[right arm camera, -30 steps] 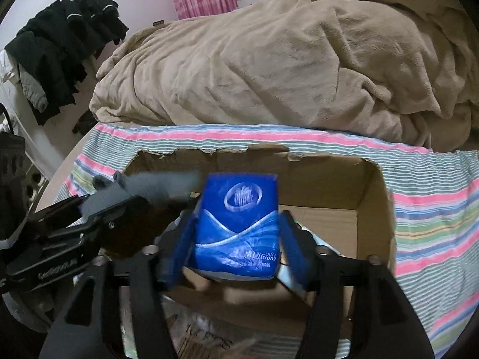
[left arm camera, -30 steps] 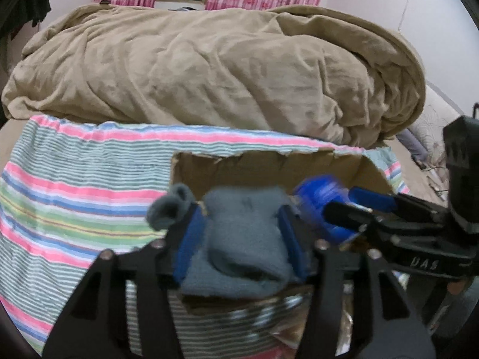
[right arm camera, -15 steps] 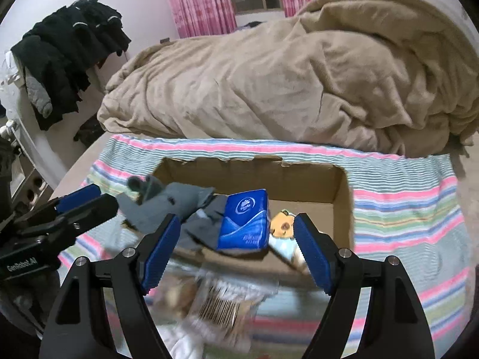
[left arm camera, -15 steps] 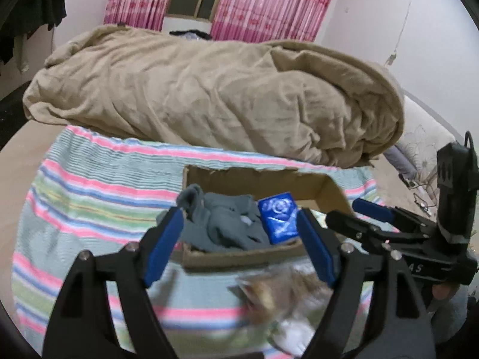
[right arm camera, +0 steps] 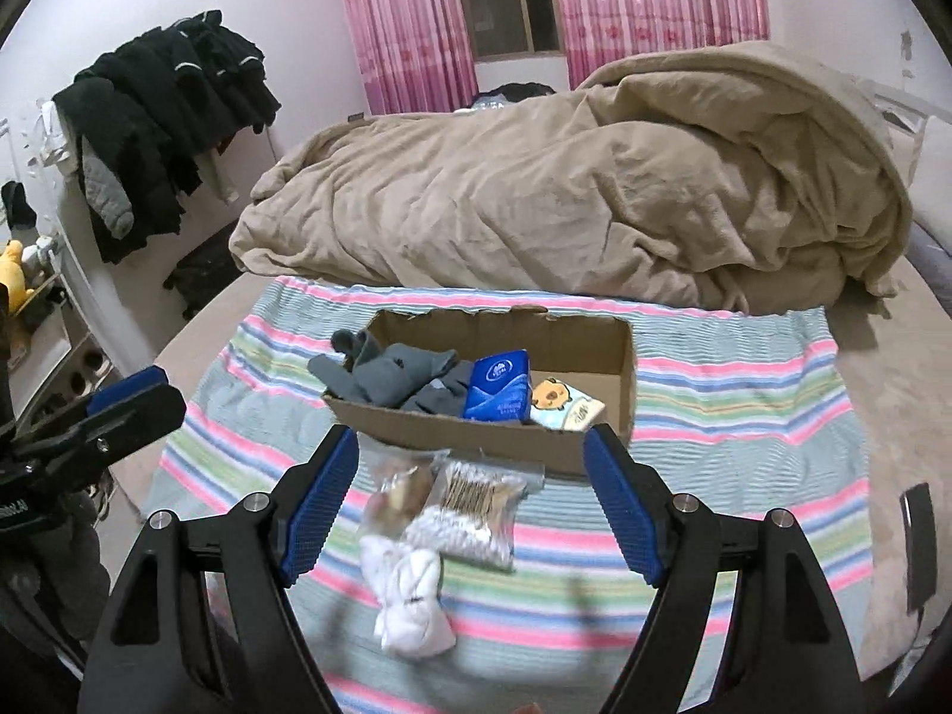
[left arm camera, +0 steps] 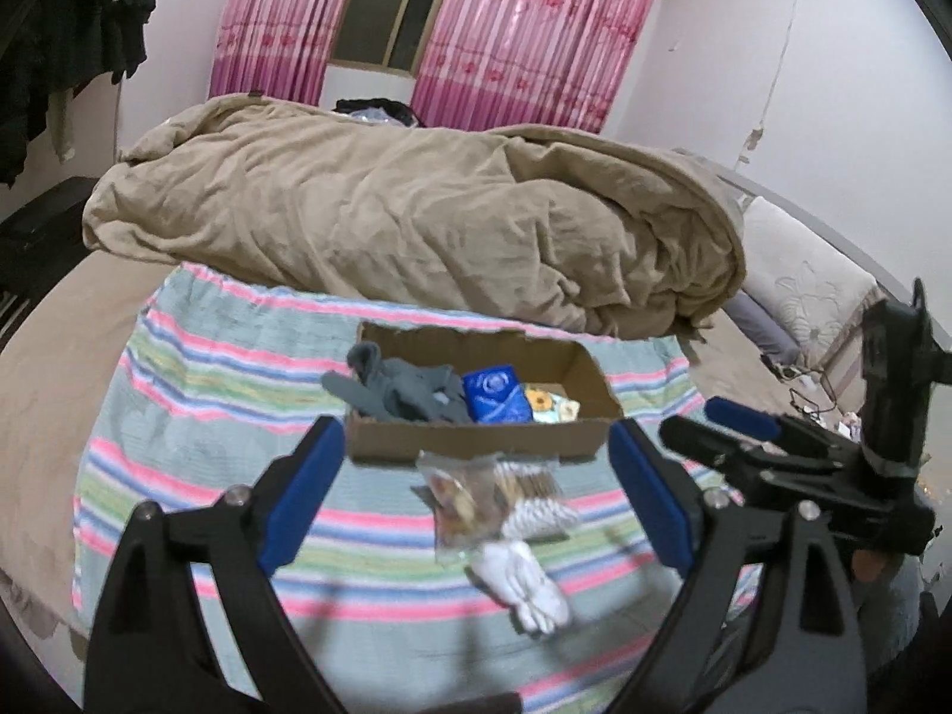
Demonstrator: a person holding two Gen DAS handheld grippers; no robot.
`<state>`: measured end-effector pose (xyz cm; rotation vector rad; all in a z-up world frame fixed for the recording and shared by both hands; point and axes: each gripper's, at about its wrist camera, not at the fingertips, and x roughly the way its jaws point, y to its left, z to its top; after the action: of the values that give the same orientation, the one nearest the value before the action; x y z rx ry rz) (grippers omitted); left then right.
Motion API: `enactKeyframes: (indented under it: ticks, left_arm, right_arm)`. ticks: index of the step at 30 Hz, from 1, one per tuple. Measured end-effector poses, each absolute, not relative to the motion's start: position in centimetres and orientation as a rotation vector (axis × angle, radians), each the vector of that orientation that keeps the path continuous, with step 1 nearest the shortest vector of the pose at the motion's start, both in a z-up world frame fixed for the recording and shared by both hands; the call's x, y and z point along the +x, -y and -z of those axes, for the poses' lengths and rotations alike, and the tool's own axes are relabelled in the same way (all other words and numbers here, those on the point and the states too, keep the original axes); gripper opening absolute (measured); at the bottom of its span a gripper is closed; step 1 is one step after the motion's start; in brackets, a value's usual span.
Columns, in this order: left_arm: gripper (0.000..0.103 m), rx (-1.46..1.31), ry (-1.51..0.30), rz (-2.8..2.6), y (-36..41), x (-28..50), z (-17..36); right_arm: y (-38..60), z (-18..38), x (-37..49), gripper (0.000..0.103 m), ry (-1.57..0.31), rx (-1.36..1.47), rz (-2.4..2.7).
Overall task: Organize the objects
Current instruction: 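Grasp the white socks with the left gripper while the right grasps the cotton swab bag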
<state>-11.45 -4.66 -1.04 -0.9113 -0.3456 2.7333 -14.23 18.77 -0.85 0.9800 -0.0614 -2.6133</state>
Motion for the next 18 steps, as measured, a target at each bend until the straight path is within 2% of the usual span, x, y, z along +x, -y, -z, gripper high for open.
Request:
enactKeyframes:
  ticks: [8, 18]
  left_arm:
    - [0.091, -0.995, 0.385, -2.692, 3.6, -8.9, 3.5]
    - [0.091, -1.127, 0.367, -2.654, 1.5, -8.8, 7.8]
  right_arm:
    - [-19.9, 0.8, -11.6, 0.081, 0.060, 0.968, 2.616]
    - [-20.7, 4.7, -11.6, 0.081, 0.082, 1.047, 2.563]
